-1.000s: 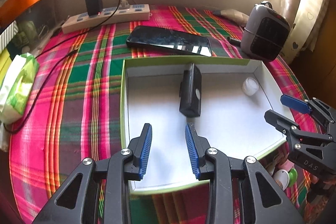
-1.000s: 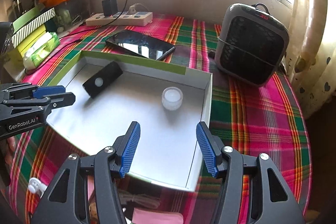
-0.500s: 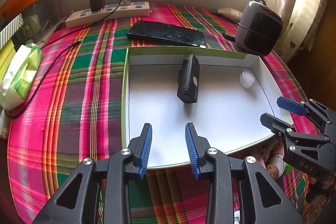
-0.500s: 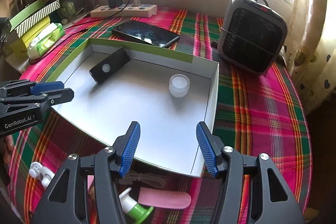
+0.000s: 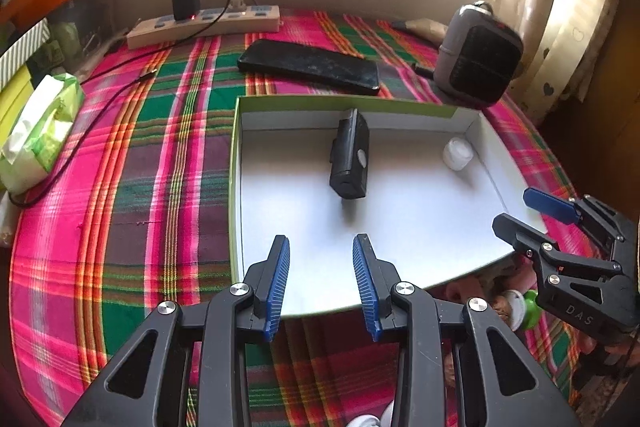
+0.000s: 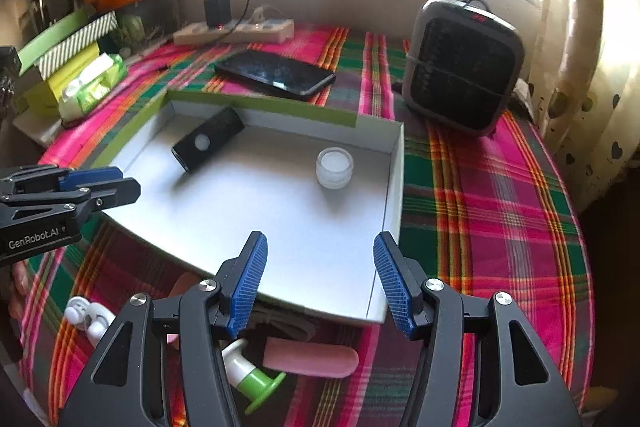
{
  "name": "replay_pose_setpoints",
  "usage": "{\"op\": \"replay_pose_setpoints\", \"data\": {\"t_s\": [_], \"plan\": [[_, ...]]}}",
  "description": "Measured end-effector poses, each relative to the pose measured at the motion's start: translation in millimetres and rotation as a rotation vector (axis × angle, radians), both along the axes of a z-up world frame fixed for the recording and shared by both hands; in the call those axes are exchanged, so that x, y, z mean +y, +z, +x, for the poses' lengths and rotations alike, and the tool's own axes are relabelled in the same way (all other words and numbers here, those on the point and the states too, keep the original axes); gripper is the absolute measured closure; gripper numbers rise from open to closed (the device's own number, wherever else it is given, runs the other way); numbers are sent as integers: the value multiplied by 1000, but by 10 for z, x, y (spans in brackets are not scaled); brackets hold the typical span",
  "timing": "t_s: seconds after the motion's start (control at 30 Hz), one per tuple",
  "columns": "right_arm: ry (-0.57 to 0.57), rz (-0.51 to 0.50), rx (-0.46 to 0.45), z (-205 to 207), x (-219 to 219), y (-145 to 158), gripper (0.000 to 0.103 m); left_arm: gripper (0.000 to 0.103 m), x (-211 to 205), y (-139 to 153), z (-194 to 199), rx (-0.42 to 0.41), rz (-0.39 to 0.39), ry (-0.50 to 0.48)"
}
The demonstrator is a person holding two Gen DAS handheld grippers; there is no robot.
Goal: Organize objects
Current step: 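Withdraw both tools up and away from the green box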
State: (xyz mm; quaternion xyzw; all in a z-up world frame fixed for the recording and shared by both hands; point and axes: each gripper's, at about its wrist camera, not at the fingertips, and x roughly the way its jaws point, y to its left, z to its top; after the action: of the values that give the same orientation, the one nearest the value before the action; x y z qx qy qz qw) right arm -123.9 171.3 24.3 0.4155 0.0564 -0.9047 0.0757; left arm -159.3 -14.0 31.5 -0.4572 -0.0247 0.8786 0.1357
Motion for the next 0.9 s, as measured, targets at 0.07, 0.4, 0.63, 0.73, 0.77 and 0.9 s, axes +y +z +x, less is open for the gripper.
{"op": "replay_pose_setpoints", "data": {"t_s": [0.07, 0.4, 0.63, 0.73, 0.77, 0.9], "plan": [[-10, -10, 20, 59, 32, 48, 46, 72, -16, 51, 51, 20, 4, 5], [-39, -45, 59, 425, 125, 103, 46, 71, -151, 164, 406, 71, 49, 5], [-42, -73, 88, 674, 136, 101, 46, 68, -187, 115, 628, 70, 74, -15], [-38, -79, 87, 755, 143, 76, 46, 67, -183, 74, 709, 63, 78, -27], [-37, -81, 84, 772, 143, 64, 46, 67, -189, 58, 735, 62, 86, -31], [-41, -100, 75, 850, 153, 8, 46, 66, -222, 12, 826, 52, 106, -33]]}}
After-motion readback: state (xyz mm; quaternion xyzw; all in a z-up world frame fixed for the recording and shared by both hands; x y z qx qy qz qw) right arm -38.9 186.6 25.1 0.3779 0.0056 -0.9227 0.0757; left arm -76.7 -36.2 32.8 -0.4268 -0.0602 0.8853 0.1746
